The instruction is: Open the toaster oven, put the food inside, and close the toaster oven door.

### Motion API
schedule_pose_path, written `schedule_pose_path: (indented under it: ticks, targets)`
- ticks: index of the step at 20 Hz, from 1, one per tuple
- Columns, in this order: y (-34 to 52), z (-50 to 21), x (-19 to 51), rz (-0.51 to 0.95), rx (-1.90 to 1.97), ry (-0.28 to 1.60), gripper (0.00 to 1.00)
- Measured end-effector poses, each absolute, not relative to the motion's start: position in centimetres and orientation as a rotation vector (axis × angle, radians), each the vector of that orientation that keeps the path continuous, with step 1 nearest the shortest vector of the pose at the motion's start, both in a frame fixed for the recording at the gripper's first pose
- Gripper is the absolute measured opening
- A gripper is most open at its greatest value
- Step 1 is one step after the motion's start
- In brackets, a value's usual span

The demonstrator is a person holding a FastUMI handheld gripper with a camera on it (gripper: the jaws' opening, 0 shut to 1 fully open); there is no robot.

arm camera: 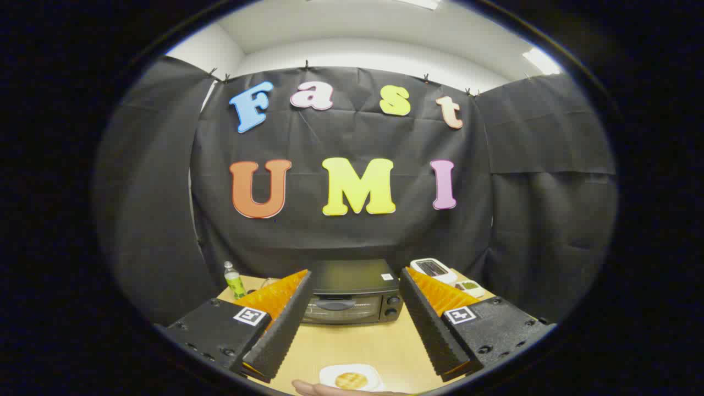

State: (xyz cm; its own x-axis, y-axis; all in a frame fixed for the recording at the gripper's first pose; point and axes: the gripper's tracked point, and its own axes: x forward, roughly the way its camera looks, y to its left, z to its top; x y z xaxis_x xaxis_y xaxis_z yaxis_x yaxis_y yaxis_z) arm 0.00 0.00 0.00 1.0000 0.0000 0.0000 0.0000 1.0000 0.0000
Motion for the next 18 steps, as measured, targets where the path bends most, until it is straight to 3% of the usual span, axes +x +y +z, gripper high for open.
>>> schedule_pose_path:
  ticks: [18]
  targets:
    - [-0.5, -0.3, 0.6, -0.003, -0.02, -0.03, 1.0]
